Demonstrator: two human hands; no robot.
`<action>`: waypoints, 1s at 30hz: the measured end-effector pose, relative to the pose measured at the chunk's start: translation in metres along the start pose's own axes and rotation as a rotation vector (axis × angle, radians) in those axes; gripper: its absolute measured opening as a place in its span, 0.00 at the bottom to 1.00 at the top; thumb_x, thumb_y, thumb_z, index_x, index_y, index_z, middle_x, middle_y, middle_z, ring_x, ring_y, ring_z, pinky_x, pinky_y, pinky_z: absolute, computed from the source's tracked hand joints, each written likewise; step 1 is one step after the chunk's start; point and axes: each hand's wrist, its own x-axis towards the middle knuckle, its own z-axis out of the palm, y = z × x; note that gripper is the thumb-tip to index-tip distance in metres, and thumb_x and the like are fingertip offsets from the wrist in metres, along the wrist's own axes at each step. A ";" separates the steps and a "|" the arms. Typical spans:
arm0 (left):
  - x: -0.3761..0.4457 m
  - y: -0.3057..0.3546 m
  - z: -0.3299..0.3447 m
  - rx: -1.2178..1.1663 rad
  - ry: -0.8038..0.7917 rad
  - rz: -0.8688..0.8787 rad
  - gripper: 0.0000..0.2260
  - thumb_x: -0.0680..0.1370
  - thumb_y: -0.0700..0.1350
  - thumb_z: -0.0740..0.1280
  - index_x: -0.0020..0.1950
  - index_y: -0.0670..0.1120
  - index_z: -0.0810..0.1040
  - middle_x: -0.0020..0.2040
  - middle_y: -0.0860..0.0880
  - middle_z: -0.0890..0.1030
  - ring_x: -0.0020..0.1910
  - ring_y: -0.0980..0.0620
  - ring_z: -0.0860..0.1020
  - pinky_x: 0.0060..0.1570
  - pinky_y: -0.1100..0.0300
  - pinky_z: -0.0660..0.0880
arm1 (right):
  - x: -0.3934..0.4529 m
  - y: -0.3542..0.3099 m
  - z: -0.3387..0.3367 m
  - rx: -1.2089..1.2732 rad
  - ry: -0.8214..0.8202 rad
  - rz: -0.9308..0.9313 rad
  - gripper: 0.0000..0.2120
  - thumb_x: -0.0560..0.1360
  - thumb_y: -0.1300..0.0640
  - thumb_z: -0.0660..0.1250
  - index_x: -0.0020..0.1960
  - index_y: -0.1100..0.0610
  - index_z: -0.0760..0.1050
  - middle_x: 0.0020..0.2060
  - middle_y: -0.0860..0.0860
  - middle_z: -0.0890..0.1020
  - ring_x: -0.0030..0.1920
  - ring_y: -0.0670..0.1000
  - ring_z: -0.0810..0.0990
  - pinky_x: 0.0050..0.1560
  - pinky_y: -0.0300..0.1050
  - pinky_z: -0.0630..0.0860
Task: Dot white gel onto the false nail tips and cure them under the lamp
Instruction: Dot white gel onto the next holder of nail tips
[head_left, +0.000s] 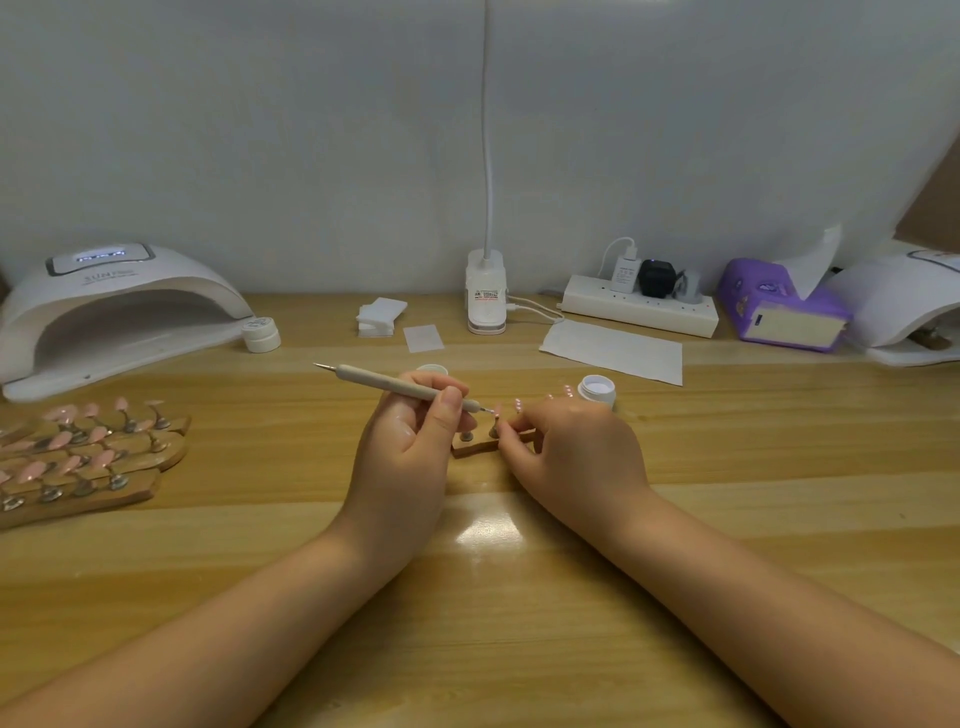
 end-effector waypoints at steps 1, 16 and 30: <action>0.000 0.000 0.000 -0.002 -0.007 0.003 0.05 0.81 0.43 0.62 0.47 0.50 0.76 0.39 0.53 0.80 0.43 0.54 0.79 0.54 0.50 0.77 | 0.000 0.000 0.000 0.009 -0.011 0.007 0.12 0.77 0.49 0.64 0.40 0.53 0.82 0.34 0.49 0.82 0.38 0.52 0.79 0.47 0.44 0.74; 0.000 0.000 0.000 0.004 -0.009 -0.009 0.06 0.81 0.41 0.61 0.47 0.49 0.76 0.38 0.55 0.80 0.42 0.56 0.79 0.50 0.56 0.77 | 0.002 0.003 0.001 0.018 -0.118 -0.092 0.14 0.80 0.47 0.58 0.52 0.48 0.82 0.45 0.46 0.84 0.48 0.50 0.80 0.50 0.47 0.75; 0.001 0.027 -0.003 0.156 0.044 0.239 0.04 0.77 0.47 0.61 0.47 0.50 0.75 0.39 0.57 0.80 0.42 0.57 0.80 0.44 0.69 0.74 | -0.003 0.001 -0.012 0.560 0.055 -0.079 0.04 0.77 0.58 0.67 0.45 0.57 0.79 0.36 0.45 0.80 0.32 0.46 0.78 0.41 0.50 0.78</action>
